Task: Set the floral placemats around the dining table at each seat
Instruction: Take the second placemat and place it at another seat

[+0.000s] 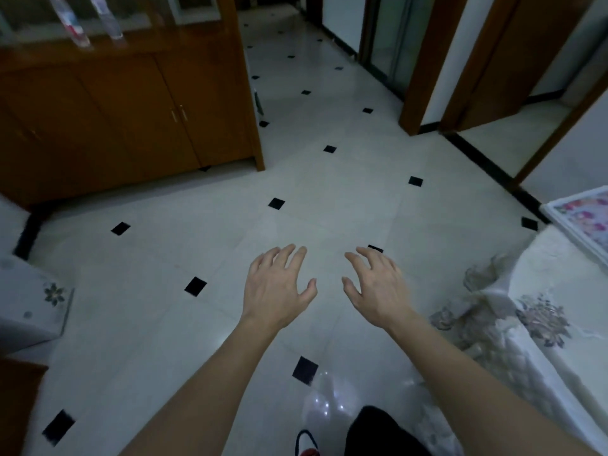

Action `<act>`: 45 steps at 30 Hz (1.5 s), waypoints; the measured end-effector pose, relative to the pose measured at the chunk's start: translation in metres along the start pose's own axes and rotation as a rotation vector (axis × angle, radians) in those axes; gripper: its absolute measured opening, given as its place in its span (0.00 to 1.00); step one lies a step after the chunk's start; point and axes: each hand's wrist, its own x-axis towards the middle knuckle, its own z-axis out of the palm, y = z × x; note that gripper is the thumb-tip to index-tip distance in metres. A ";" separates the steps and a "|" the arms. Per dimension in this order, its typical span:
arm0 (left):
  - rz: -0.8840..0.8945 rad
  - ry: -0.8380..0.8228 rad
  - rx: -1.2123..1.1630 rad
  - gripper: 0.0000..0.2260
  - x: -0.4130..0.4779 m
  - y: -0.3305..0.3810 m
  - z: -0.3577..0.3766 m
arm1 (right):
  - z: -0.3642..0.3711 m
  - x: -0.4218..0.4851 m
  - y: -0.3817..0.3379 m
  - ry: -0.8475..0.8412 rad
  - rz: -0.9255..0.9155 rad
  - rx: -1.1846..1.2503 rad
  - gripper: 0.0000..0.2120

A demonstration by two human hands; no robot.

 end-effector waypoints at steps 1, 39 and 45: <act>0.021 0.001 -0.011 0.27 0.014 -0.001 0.003 | 0.001 0.009 0.006 0.008 0.021 0.003 0.27; 0.645 -0.154 -0.085 0.28 0.639 0.249 0.180 | -0.035 0.390 0.428 0.159 0.627 -0.067 0.23; 0.756 -0.187 -0.140 0.28 0.744 0.297 0.212 | -0.048 0.451 0.496 0.146 0.779 -0.120 0.23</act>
